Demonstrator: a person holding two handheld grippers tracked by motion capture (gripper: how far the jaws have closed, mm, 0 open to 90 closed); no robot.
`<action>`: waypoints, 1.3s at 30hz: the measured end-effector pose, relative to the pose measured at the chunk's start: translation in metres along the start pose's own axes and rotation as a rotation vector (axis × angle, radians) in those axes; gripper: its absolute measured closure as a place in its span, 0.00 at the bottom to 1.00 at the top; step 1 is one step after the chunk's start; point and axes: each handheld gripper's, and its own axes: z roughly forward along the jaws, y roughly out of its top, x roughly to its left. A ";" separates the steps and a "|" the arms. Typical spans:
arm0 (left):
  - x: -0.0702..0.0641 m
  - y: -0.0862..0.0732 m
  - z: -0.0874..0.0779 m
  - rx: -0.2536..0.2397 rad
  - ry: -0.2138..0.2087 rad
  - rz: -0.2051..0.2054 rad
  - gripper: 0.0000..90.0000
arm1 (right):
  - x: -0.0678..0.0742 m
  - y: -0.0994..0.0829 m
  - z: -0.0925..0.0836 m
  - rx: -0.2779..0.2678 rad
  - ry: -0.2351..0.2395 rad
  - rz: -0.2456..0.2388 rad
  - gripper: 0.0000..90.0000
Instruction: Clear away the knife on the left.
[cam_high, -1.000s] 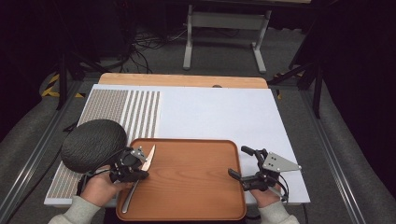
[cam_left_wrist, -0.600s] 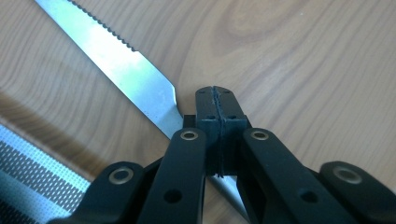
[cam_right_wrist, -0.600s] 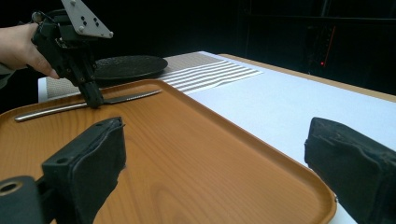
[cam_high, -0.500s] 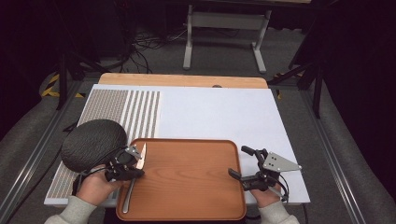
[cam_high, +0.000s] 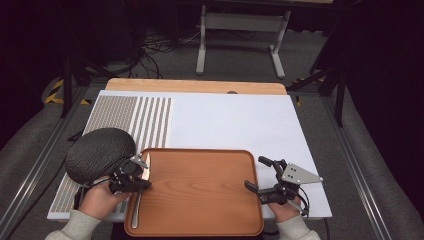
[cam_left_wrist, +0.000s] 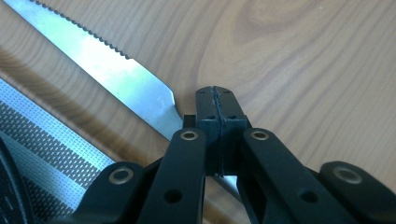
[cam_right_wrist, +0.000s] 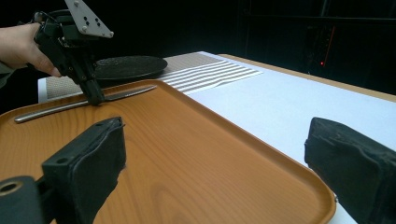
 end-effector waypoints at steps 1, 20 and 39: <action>0.000 0.000 0.000 0.000 0.002 0.001 1.00 | 0.000 0.000 0.000 0.000 0.000 0.000 0.07; -0.014 -0.002 -0.031 -0.375 0.015 0.168 0.22 | 0.000 0.000 -0.001 -0.001 -0.001 -0.003 0.07; -0.008 -0.048 -0.038 -0.821 -0.033 0.223 0.03 | -0.001 0.001 -0.004 -0.011 -0.001 -0.003 0.07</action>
